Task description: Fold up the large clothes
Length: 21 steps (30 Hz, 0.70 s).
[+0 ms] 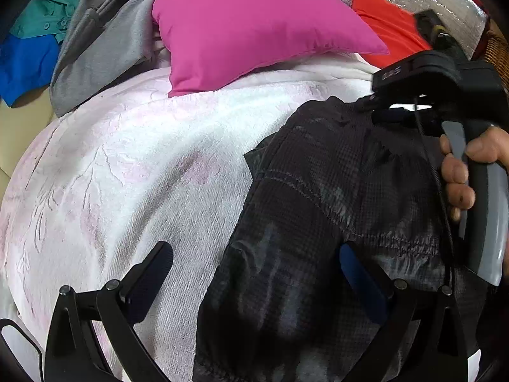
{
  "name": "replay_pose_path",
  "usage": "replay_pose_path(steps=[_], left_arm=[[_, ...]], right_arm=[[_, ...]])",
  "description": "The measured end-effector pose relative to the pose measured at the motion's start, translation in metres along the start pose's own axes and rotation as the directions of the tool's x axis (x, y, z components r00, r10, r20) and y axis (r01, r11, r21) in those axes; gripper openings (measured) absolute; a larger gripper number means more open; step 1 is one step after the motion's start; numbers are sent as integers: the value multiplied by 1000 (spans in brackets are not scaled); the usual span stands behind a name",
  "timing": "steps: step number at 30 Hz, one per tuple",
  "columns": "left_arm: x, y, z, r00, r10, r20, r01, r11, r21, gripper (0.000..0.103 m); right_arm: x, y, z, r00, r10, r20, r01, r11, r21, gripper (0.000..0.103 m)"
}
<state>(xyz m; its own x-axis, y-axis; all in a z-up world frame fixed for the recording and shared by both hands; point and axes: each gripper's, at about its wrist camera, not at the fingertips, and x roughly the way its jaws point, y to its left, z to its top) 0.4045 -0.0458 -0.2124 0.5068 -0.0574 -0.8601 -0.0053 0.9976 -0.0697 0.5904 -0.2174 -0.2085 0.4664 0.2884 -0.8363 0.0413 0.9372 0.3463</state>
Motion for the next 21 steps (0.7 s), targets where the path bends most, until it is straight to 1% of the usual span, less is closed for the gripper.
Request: replay_pose_path(steps=[1, 2, 3, 4, 5, 6, 8, 9, 11, 12, 13, 14, 15, 17, 18, 21], left_arm=[[0, 0, 0, 1000, 0, 0, 0, 1000, 0, 103], [0, 0, 0, 1000, 2, 2, -2, 1000, 0, 103], [-1, -1, 0, 1000, 5, 4, -5, 1000, 4, 103], [-3, -3, 0, 1000, 12, 10, -12, 1000, 12, 103], [-5, -6, -1, 1000, 14, 15, -14, 1000, 19, 103], [-7, -9, -2, 1000, 13, 24, -14, 999, 32, 103], [-12, -16, -2, 999, 8, 44, -11, 998, 54, 103], [-15, -18, -2, 998, 10, 58, -14, 998, 65, 103], [-21, -22, -2, 995, 31, 94, -38, 996, 79, 103], [-23, -22, -2, 994, 42, 105, -51, 996, 79, 103], [-23, -23, -2, 993, 46, 106, -54, 996, 74, 103], [-21, -22, -1, 994, 44, 101, -51, 996, 68, 103], [-20, -22, -1, 995, 41, 91, -47, 997, 59, 103], [-14, -23, 0, 997, 34, 67, -38, 998, 46, 103], [-12, -25, -1, 998, 33, 58, -36, 998, 45, 103], [-9, -32, 0, 998, 35, 56, -38, 998, 53, 103]], right_arm=[[-7, -7, -1, 999, 41, 11, -42, 998, 37, 28], [-14, -12, -3, 998, 68, 14, -69, 995, 71, 34], [-21, -19, -6, 996, 85, 17, -86, 991, 99, 53], [-33, -29, -10, 994, 103, 38, -107, 986, 126, 63], [-46, -35, -15, 991, 112, 73, -121, 983, 136, 69], [-66, -48, -22, 986, 116, 121, -132, 982, 138, 69], [-94, -71, -33, 981, 103, 164, -128, 980, 153, 69], [-111, -88, -40, 979, 83, 188, -115, 979, 167, 69], [-142, -124, -51, 974, 8, 227, -54, 979, 196, 69], [-161, -149, -56, 967, -70, 244, 14, 974, 227, 69], [-174, -168, -61, 960, -125, 251, 59, 965, 254, 69], [-188, -192, -65, 953, -171, 252, 93, 952, 292, 69], [-196, -209, -68, 951, -192, 244, 107, 941, 321, 70], [-208, -257, -76, 949, -244, 200, 143, 898, 416, 70], [-207, -272, -79, 949, -263, 175, 163, 881, 445, 70], [-196, -304, -90, 958, -271, 97, 191, 850, 490, 70]])
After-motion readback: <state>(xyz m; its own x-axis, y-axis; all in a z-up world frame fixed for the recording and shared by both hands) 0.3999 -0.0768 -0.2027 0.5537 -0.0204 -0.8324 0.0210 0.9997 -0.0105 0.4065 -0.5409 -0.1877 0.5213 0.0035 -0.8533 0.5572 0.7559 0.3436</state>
